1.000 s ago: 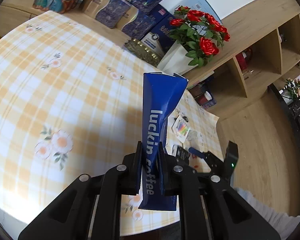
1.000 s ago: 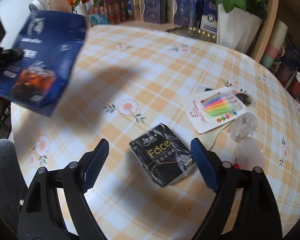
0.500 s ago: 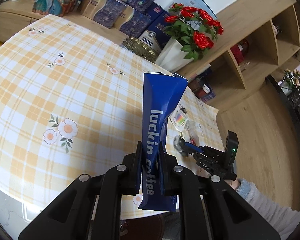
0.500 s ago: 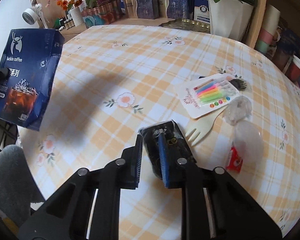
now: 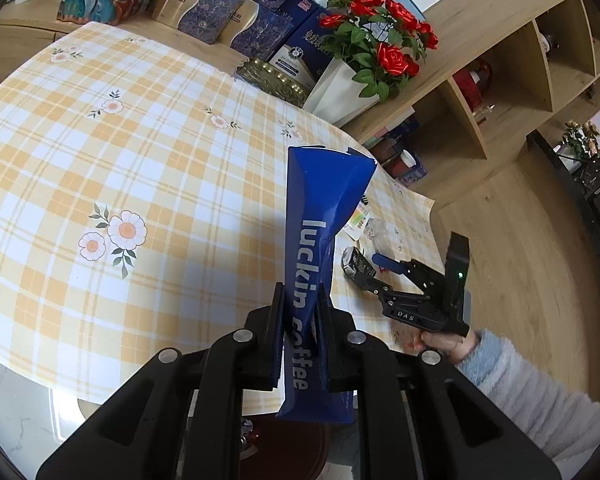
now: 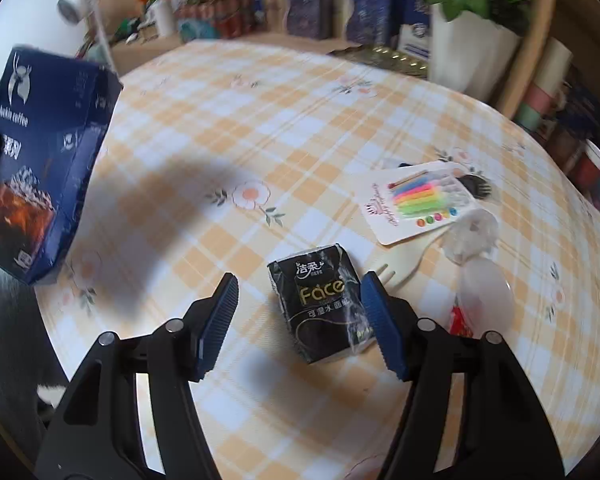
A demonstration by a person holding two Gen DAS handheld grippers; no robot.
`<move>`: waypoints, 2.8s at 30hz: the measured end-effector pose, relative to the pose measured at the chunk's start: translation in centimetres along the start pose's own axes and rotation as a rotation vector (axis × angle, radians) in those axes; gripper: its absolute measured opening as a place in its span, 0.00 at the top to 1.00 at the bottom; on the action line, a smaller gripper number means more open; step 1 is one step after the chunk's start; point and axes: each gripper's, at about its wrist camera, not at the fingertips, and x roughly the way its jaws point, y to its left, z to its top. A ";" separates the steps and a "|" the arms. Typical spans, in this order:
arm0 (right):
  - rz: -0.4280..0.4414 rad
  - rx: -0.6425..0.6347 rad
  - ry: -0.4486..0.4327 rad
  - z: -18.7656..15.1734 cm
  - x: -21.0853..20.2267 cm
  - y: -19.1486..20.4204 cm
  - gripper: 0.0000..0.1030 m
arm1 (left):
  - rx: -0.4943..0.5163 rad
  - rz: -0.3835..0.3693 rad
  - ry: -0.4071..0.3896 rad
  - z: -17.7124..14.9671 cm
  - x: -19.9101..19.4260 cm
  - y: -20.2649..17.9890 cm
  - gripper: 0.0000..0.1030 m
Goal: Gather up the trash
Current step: 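Lift the coffee bag with the left tool while the right tool grasps the black Face pack, then carry the bag and Face pack over the bin with both tools, then open the left tool to drop the bag while the right tool releases the Face pack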
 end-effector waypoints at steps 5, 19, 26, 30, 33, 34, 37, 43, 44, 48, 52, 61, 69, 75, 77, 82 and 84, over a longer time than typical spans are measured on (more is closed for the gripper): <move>0.032 -0.035 0.068 0.1 2.0 -0.9 0.35 | -0.011 -0.007 0.011 -0.2 0.8 0.4 0.87; 0.026 -0.007 0.021 0.4 0.2 -1.0 0.86 | 0.006 0.001 0.031 -0.7 1.2 0.1 0.87; 0.089 0.130 -0.119 0.4 -4.3 -0.4 0.86 | 0.054 0.014 0.049 -1.6 0.7 -1.1 0.87; 0.142 0.237 -0.217 -0.7 -7.6 0.4 0.86 | 0.098 0.009 0.069 -2.5 0.4 -2.2 0.87; 0.157 0.301 -0.283 -2.4 -10.3 1.8 0.86 | 0.121 -0.008 0.101 -3.7 0.3 -3.0 0.87; 0.161 0.318 -0.296 -2.9 -11.0 2.1 0.86 | 0.139 -0.012 0.114 -4.3 0.2 -3.4 0.87; 0.171 0.375 -0.333 -5.1 -13.0 3.2 0.86 | 0.183 -0.020 0.149 -6.0 -0.1 -4.4 0.87; 0.171 0.468 -0.362 -9.3 -16.1 4.6 0.86 | 0.253 -0.034 0.233 -10.0 -0.2 -6.0 0.87; 0.169 0.470 -0.362 -9.9 -16.5 4.8 0.86 | 0.269 -0.038 0.251 -10.8 -0.2 -6.2 0.87; 0.172 0.479 -0.365 -11.8 -17.8 5.7 0.86 | 0.328 -0.028 0.311 -13.5 0.3 -6.9 0.87; 0.171 0.491 -0.358 -13.0 -18.0 5.8 0.86 | 0.378 0.005 0.370 -15.4 1.7 -6.9 0.87; 0.174 0.528 -0.352 -14.0 -17.0 4.4 0.86 | 0.495 0.074 0.523 -18.8 6.9 -7.0 0.87; 0.173 0.573 -0.342 -14.8 -15.5 3.0 0.86 | 0.541 0.138 0.671 -21.0 12.3 -6.2 0.86; 0.165 0.593 -0.338 -15.5 -15.7 2.4 0.86 | 0.525 0.132 0.696 -22.0 15.3 -6.5 0.59; 0.159 0.599 -0.337 -15.7 -15.8 2.4 0.86 | 0.543 0.120 0.650 -21.9 15.2 -7.4 0.39; 0.161 0.598 -0.333 -15.9 -16.0 2.6 0.86 | 0.490 0.093 0.511 -19.7 12.3 -8.5 0.26; 0.165 0.597 -0.329 -16.1 -16.0 2.8 0.86 | 0.443 0.099 0.407 -18.1 10.3 -8.6 0.20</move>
